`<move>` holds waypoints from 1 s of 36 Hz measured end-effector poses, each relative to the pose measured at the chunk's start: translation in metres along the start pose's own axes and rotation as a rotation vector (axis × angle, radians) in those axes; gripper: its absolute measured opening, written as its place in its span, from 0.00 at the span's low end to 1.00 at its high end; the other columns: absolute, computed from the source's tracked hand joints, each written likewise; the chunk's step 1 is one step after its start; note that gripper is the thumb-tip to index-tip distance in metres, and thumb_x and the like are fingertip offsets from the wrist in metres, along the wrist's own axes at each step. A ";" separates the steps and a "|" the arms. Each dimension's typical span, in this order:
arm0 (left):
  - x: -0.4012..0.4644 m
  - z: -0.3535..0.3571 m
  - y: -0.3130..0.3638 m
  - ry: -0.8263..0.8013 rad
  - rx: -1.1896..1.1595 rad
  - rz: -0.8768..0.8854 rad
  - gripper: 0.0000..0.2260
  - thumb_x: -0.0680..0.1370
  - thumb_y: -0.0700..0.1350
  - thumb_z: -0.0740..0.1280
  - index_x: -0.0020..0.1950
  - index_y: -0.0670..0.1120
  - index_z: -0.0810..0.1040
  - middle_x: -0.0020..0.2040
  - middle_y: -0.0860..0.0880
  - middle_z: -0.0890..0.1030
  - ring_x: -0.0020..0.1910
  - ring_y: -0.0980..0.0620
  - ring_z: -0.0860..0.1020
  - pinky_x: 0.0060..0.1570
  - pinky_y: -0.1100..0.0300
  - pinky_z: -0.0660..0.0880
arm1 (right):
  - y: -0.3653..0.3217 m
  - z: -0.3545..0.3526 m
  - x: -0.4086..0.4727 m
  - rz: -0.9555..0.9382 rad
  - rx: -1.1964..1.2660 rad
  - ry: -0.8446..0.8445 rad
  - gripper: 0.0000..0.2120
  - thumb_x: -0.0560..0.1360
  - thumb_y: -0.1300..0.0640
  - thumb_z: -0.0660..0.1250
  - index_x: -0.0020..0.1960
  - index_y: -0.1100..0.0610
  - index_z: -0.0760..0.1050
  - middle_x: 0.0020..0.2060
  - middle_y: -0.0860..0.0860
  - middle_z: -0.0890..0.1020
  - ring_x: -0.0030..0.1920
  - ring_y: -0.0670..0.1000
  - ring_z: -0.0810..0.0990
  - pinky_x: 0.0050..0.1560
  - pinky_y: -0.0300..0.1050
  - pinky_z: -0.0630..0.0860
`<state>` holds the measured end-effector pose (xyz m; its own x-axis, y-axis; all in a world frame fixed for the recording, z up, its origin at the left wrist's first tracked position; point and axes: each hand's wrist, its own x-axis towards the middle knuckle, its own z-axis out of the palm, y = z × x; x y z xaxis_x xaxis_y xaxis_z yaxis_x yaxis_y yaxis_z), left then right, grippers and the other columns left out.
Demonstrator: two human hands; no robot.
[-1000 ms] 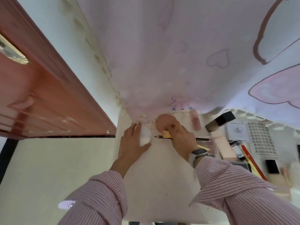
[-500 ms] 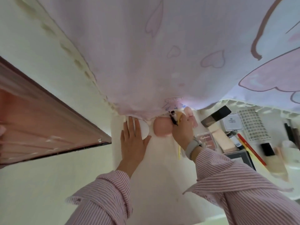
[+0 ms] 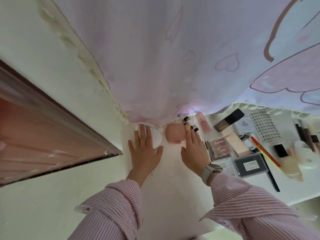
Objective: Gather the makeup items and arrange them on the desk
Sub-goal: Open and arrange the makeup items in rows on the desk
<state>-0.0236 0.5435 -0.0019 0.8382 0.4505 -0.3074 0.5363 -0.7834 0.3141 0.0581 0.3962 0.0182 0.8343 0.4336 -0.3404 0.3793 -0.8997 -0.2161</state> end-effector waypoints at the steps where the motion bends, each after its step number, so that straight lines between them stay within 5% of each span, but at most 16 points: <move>1: -0.001 -0.003 -0.001 -0.008 -0.013 0.006 0.35 0.78 0.60 0.53 0.76 0.46 0.38 0.77 0.46 0.38 0.75 0.44 0.40 0.71 0.42 0.43 | -0.001 -0.003 -0.001 0.001 -0.013 -0.002 0.32 0.78 0.57 0.55 0.75 0.61 0.42 0.76 0.55 0.46 0.75 0.53 0.44 0.74 0.50 0.48; 6: -0.022 0.003 -0.012 0.146 -0.056 -0.016 0.33 0.73 0.57 0.53 0.73 0.40 0.57 0.72 0.37 0.63 0.71 0.36 0.63 0.63 0.35 0.62 | -0.003 -0.011 -0.005 0.011 0.006 0.027 0.31 0.78 0.57 0.55 0.76 0.57 0.44 0.75 0.55 0.49 0.75 0.56 0.48 0.73 0.51 0.51; 10: -0.048 0.021 -0.018 0.133 -0.060 -0.091 0.35 0.72 0.58 0.54 0.72 0.38 0.55 0.71 0.36 0.64 0.70 0.37 0.64 0.62 0.34 0.64 | 0.000 -0.013 0.001 -0.025 0.120 0.248 0.22 0.76 0.65 0.58 0.69 0.62 0.64 0.67 0.58 0.69 0.65 0.62 0.68 0.60 0.57 0.69; 16: -0.056 0.035 -0.024 0.092 0.018 -0.110 0.35 0.76 0.61 0.50 0.71 0.34 0.62 0.72 0.36 0.64 0.72 0.41 0.57 0.63 0.36 0.63 | 0.009 -0.032 0.035 0.076 -0.035 0.168 0.17 0.76 0.67 0.55 0.65 0.64 0.66 0.64 0.60 0.68 0.64 0.59 0.65 0.63 0.49 0.65; 26: -0.055 0.036 -0.023 0.097 0.055 -0.109 0.34 0.78 0.61 0.46 0.72 0.35 0.60 0.72 0.37 0.63 0.72 0.41 0.57 0.62 0.35 0.64 | 0.012 -0.037 0.054 0.096 -0.075 0.172 0.11 0.78 0.64 0.56 0.58 0.63 0.71 0.56 0.59 0.74 0.54 0.57 0.73 0.47 0.48 0.72; 30: -0.055 0.033 -0.023 0.063 0.057 -0.121 0.35 0.79 0.62 0.38 0.71 0.35 0.59 0.72 0.36 0.63 0.72 0.40 0.58 0.61 0.33 0.63 | 0.011 -0.042 0.037 0.124 0.242 0.346 0.11 0.78 0.65 0.56 0.58 0.65 0.70 0.57 0.61 0.71 0.47 0.59 0.75 0.46 0.47 0.72; 34: -0.053 0.030 -0.024 0.013 0.048 -0.127 0.35 0.78 0.63 0.43 0.71 0.36 0.62 0.72 0.37 0.64 0.72 0.40 0.60 0.59 0.29 0.62 | 0.011 -0.044 -0.003 0.057 0.613 0.417 0.10 0.77 0.62 0.60 0.58 0.63 0.71 0.53 0.56 0.71 0.45 0.49 0.72 0.49 0.37 0.70; 36: -0.056 0.020 -0.020 0.000 -0.009 -0.121 0.37 0.73 0.64 0.44 0.73 0.40 0.61 0.75 0.41 0.60 0.74 0.42 0.56 0.66 0.32 0.53 | 0.010 -0.045 -0.025 0.052 0.710 0.408 0.07 0.77 0.59 0.63 0.54 0.60 0.72 0.48 0.53 0.74 0.43 0.49 0.75 0.45 0.38 0.73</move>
<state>-0.0836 0.5252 -0.0090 0.7670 0.5421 -0.3433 0.6347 -0.7191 0.2828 0.0590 0.3736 0.0659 0.9756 0.2165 -0.0359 0.1070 -0.6121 -0.7835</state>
